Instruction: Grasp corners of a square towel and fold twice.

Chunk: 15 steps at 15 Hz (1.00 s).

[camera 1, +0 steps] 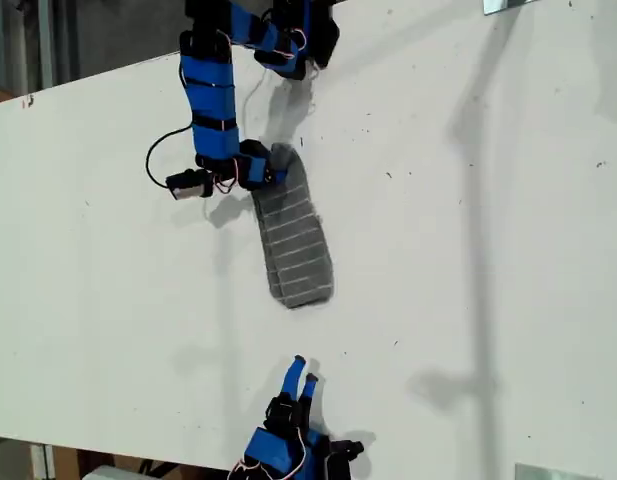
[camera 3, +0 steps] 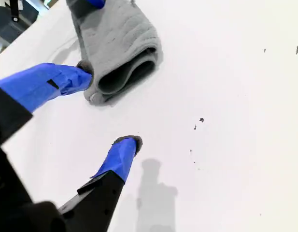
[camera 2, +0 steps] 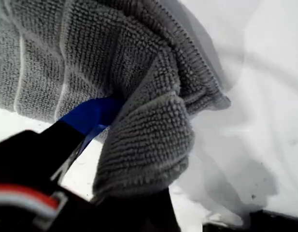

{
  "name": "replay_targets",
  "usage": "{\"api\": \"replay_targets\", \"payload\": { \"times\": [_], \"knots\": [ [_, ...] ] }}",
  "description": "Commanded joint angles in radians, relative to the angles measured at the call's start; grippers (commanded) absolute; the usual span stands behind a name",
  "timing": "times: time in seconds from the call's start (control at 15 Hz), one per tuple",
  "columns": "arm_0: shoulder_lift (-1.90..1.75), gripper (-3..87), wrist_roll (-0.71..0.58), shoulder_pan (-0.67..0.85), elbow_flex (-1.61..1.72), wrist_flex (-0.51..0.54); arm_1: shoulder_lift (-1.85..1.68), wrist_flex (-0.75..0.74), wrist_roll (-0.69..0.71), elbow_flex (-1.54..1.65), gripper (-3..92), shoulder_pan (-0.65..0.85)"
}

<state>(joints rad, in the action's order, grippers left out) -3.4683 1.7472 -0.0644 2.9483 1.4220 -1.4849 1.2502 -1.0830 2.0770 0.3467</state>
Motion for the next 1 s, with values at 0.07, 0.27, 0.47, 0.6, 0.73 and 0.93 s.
{"api": "replay_targets", "payload": {
  "times": [0.07,0.27,0.47,0.6,0.73,0.93],
  "knots": [
    [-0.008,24.4,-0.020,0.008,0.005,0.012,-0.485,0.074,-0.141,0.296,-0.1,-0.034],
    [-0.008,22.0,-0.028,0.020,0.038,-0.003,-0.842,0.252,-0.279,0.365,-0.1,-0.114],
    [-0.008,21.6,-0.038,0.025,0.054,-0.015,-0.925,0.324,-0.299,0.244,-0.1,-0.160],
    [-0.008,21.6,-0.055,0.034,0.063,-0.021,-0.868,0.287,-0.238,0.109,-0.1,-0.184],
    [-0.008,21.6,-0.055,0.040,0.066,-0.026,-0.805,0.201,-0.143,-0.021,-0.1,-0.213],
    [-0.006,21.6,-0.060,0.095,0.129,-0.054,-0.640,0.150,-0.043,-0.222,-0.1,-0.222]
  ]
}}
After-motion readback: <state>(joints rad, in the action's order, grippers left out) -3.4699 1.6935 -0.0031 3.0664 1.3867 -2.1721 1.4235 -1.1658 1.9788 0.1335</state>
